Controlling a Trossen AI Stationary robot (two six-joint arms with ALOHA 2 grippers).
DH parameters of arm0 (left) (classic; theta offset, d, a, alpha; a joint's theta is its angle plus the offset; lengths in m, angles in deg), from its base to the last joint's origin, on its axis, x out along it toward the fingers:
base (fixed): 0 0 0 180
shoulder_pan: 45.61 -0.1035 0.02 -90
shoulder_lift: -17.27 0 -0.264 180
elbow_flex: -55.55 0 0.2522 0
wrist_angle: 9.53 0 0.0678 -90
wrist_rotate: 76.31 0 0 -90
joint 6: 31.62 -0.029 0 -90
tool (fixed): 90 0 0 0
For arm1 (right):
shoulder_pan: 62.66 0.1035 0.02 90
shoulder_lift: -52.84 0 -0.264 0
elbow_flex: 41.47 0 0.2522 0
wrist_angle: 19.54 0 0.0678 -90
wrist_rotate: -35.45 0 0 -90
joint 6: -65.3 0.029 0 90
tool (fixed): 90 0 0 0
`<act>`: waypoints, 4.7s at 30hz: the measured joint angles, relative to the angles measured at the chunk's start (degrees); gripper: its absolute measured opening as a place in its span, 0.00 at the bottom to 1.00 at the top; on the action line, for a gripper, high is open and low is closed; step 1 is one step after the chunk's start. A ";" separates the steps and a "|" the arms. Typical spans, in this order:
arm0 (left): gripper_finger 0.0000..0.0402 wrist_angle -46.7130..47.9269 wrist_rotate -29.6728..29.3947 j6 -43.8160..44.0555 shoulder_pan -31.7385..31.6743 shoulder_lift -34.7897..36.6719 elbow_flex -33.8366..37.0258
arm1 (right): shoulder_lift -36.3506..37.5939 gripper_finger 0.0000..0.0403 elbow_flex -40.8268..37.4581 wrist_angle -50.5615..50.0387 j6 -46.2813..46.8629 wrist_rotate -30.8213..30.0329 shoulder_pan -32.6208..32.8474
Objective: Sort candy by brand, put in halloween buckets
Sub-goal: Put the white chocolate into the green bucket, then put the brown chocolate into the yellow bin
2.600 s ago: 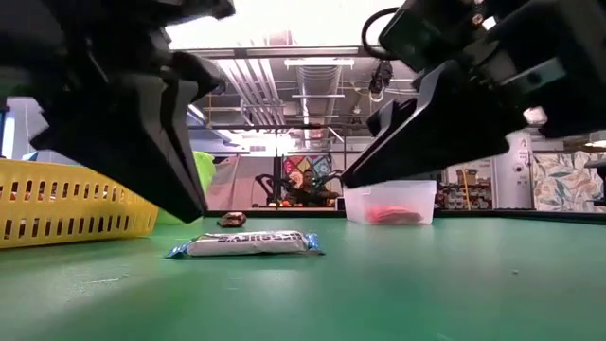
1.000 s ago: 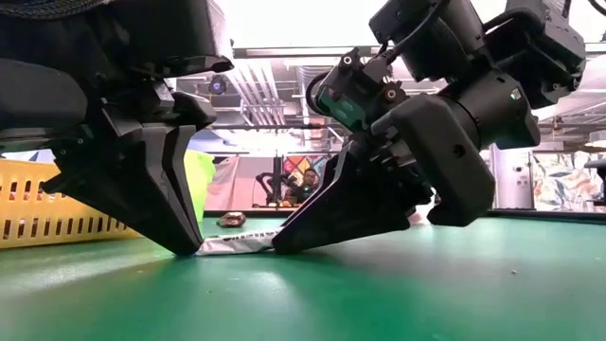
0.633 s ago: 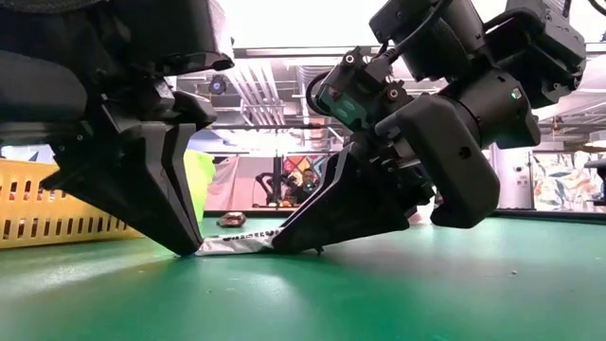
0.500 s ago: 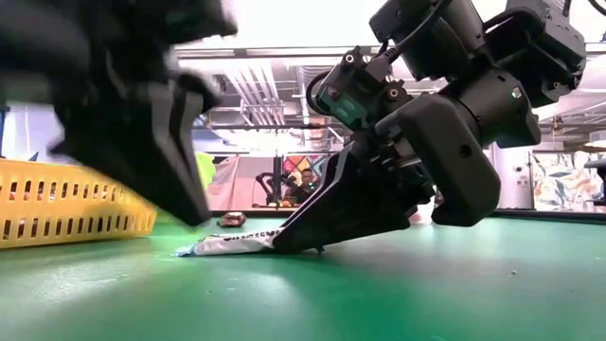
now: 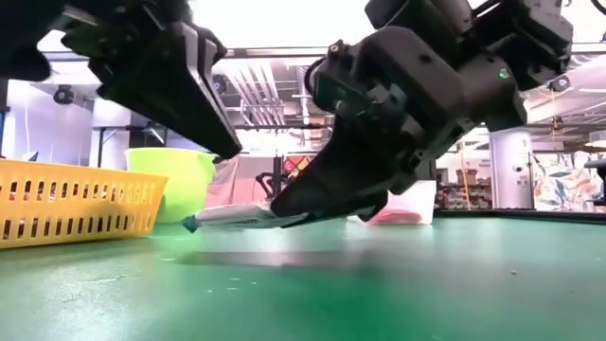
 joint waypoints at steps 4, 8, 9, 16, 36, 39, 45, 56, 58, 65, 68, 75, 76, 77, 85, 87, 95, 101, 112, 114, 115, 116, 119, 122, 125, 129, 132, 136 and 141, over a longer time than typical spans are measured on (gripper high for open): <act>0.06 -0.98 0.62 0.64 -0.07 0.02 0.00 | 0.11 0.26 0.00 -0.06 4.60 0.98 -0.81; 0.19 -1.08 0.80 1.65 0.02 0.02 0.00 | 0.16 0.27 0.00 0.05 7.57 1.44 -1.45; 0.22 -1.12 0.81 1.64 -0.03 0.02 0.04 | 0.16 0.27 0.02 0.07 8.14 1.44 -1.57; 0.44 -0.37 0.78 1.18 -0.20 -3.41 0.55 | 0.20 0.27 0.02 0.69 11.19 1.36 -1.89; 0.04 8.14 -5.44 -6.05 -0.46 -5.93 -6.14 | 1.35 0.43 0.07 3.24 16.47 2.74 -2.28; 0.02 14.36 -4.42 -5.67 -0.48 -5.36 -8.84 | 4.21 0.49 0.07 3.15 16.00 3.63 -2.68; 0.01 30.46 -4.10 -2.29 -0.51 -3.07 -14.43 | 12.79 0.57 0.07 -1.59 11.62 4.14 -3.33; 0.00 59.20 -7.53 10.01 -7.59 10.31 -15.85 | 25.49 0.61 0.04 -15.05 3.78 -1.79 -3.48; 0.00 61.85 -8.50 10.90 -10.37 13.82 -14.41 | 25.77 0.61 0.04 -16.61 3.39 -2.57 -3.48; 0.00 60.45 -9.32 2.94 -24.55 27.90 -4.92 | 23.72 0.61 0.01 -17.80 3.38 -2.80 -3.48; 0.00 53.81 -6.74 -3.67 -31.84 33.39 0.56 | 22.93 0.62 0.00 -17.82 3.58 -2.86 -3.55; 0.00 35.68 4.35 -13.18 -45.58 39.92 12.19 | 22.56 0.62 -0.02 -19.40 5.86 -2.75 -6.41; 0.00 35.20 3.91 -14.16 -47.14 40.25 13.38 | 22.35 0.62 -0.02 -19.51 5.86 -2.79 -7.43; 0.00 34.58 3.76 -15.28 -48.51 40.44 14.37 | 22.24 0.62 -0.02 -19.42 5.86 -2.84 -8.78; 0.00 26.29 5.56 -25.53 -53.99 39.59 19.34 | 21.88 0.62 2.79 -23.19 2.34 -2.26 -17.54; 0.00 25.39 4.19 -26.11 -54.54 39.33 19.21 | 21.16 0.62 5.72 -27.27 1.52 -2.05 -18.38; 0.15 25.60 3.72 -25.56 -54.69 39.39 17.85 | 12.90 0.62 18.23 -39.38 -0.77 -5.28 -18.72; 0.30 26.72 4.62 -25.27 -54.62 40.39 17.75 | 6.86 0.62 22.15 -39.53 -0.81 -6.92 -19.14; 0.33 26.87 6.25 -8.77 -42.59 49.33 17.75 | -8.39 0.62 30.05 -30.44 -4.85 -11.90 -22.07; 0.33 26.66 6.22 -6.02 -38.44 50.85 17.75 | -11.42 0.62 31.93 -29.06 -6.13 -12.16 -22.53; 0.33 26.19 5.97 -4.69 -36.31 51.57 17.74 | -12.60 0.62 32.56 -28.82 -6.54 -12.83 -22.61; 0.32 25.93 5.19 -3.35 -34.11 52.16 17.73 | -13.76 0.62 32.93 -28.82 -6.73 -14.13 -22.61; 0.31 25.60 1.68 0.75 -27.02 53.17 17.73 | -15.89 0.61 33.48 -27.63 -6.65 -16.93 -22.58; 0.30 25.24 -3.36 3.60 -20.37 53.48 17.73 | -16.47 0.59 33.52 -27.54 -6.46 -16.91 -22.52; 0.29 24.07 -8.33 5.21 -14.80 53.16 17.73 | -16.65 0.54 33.33 -27.43 -5.69 -16.94 -22.35; 0.28 22.34 -12.98 6.45 -9.78 52.39 17.73 | -16.65 0.43 33.28 -27.92 -4.97 -15.66 -22.34; 0.28 21.17 -13.34 6.77 -8.17 51.75 17.73 | -16.50 0.32 33.24 -28.09 -4.51 -13.59 -22.39; 0.28 21.19 -13.33 7.74 -7.80 50.84 17.73 | -15.33 0.22 33.11 -29.08 -4.61 -11.82 -22.37; 0.28 21.24 -13.33 8.47 -7.82 50.82 17.73 | -12.29 0.21 32.96 -31.48 -6.07 -8.69 -22.10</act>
